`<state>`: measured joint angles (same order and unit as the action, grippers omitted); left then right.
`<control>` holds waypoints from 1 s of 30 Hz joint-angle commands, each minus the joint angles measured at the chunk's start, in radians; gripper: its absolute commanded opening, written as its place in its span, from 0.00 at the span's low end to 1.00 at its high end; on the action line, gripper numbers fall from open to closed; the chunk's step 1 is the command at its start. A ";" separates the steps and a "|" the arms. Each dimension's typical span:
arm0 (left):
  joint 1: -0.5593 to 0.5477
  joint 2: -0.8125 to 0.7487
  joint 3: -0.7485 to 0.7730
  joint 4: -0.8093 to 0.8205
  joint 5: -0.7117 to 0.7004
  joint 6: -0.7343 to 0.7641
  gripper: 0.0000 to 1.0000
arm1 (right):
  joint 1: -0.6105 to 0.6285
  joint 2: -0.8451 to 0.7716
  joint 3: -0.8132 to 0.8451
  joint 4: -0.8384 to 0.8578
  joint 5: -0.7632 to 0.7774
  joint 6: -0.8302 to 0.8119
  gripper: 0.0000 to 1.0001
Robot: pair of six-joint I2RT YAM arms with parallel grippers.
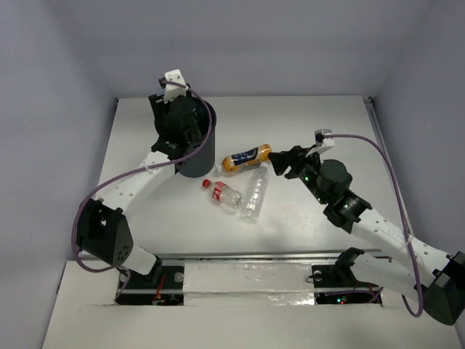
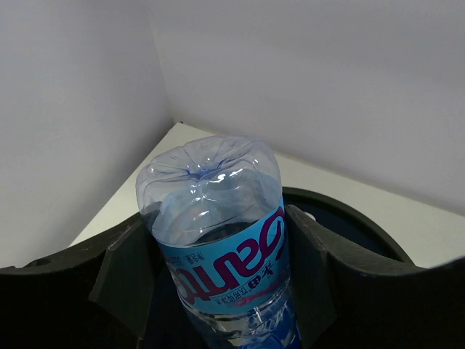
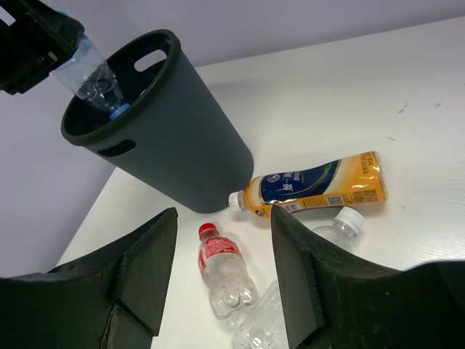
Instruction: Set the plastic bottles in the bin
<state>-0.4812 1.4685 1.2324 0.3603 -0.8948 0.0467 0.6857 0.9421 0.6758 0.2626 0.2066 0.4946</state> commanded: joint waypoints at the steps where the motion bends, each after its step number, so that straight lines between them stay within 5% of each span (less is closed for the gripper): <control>1: -0.020 -0.057 -0.019 0.115 -0.009 0.035 0.58 | -0.005 -0.006 0.005 0.059 0.004 0.004 0.59; 10: -0.051 -0.120 0.019 -0.018 0.052 -0.066 0.81 | -0.005 0.007 0.008 0.049 0.039 -0.001 0.59; 15: -0.083 -0.184 0.048 -0.153 0.138 -0.162 0.86 | -0.005 0.037 0.025 0.014 0.057 0.012 0.48; 21: -0.183 -0.313 0.050 -0.359 0.264 -0.364 0.78 | -0.015 0.127 0.083 -0.089 0.083 0.076 0.23; 24: -0.328 -0.390 -0.025 -0.406 0.237 -0.453 0.70 | -0.015 0.162 0.090 -0.129 0.076 0.119 0.20; 27: -0.448 -0.436 -0.134 -0.428 0.241 -0.553 0.53 | -0.015 0.185 0.076 -0.148 0.083 0.162 0.37; 28: -0.477 -0.445 -0.199 -0.425 0.238 -0.615 0.46 | -0.015 0.193 0.067 -0.160 0.085 0.180 0.67; 30: -0.555 -0.461 -0.263 -0.419 0.214 -0.683 0.34 | -0.015 0.228 0.068 -0.180 0.080 0.190 0.89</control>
<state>-0.9733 1.0046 1.0546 -0.0093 -0.6636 -0.4706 0.6800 1.1416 0.7193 0.1104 0.2665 0.6334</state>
